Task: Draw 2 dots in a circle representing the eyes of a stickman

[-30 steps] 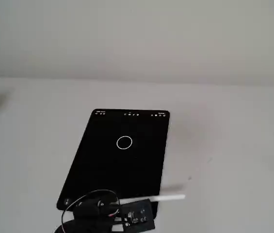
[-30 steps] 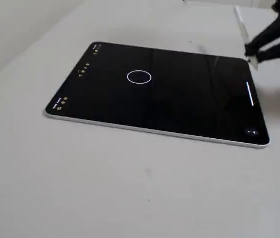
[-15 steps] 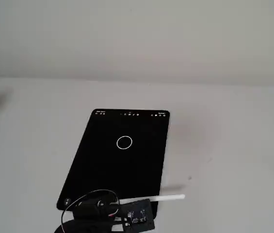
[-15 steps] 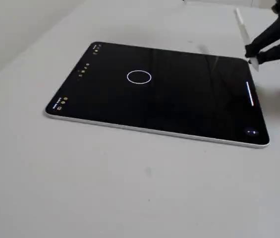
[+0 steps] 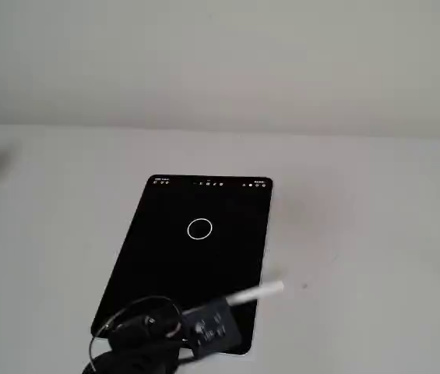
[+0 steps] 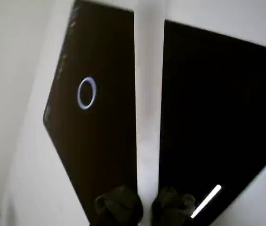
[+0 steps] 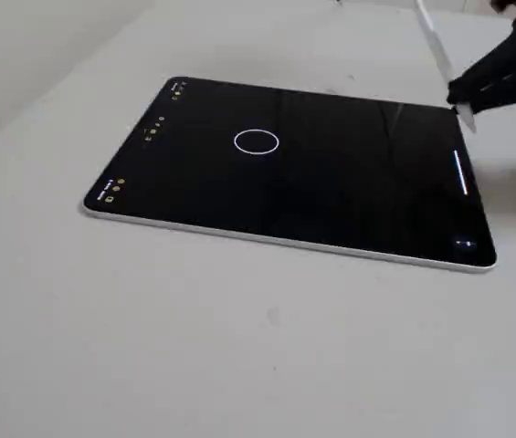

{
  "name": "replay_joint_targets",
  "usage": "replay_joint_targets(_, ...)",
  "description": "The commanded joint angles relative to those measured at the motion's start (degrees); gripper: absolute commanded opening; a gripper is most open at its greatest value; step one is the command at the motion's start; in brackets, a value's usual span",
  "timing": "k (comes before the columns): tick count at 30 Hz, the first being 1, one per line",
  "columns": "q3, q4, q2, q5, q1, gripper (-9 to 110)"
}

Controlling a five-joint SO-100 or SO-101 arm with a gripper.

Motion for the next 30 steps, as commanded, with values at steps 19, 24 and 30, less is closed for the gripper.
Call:
replay_joint_targets(19, -4.39, -90.18, -54.14, -39.64, -13.18, 0)
replay_joint_targets(24, -18.11, -109.95, -82.97, -42.28, -10.55, 0)
replay_joint_targets(30, -33.13, -112.76, -100.2, -43.68, -7.73, 0)
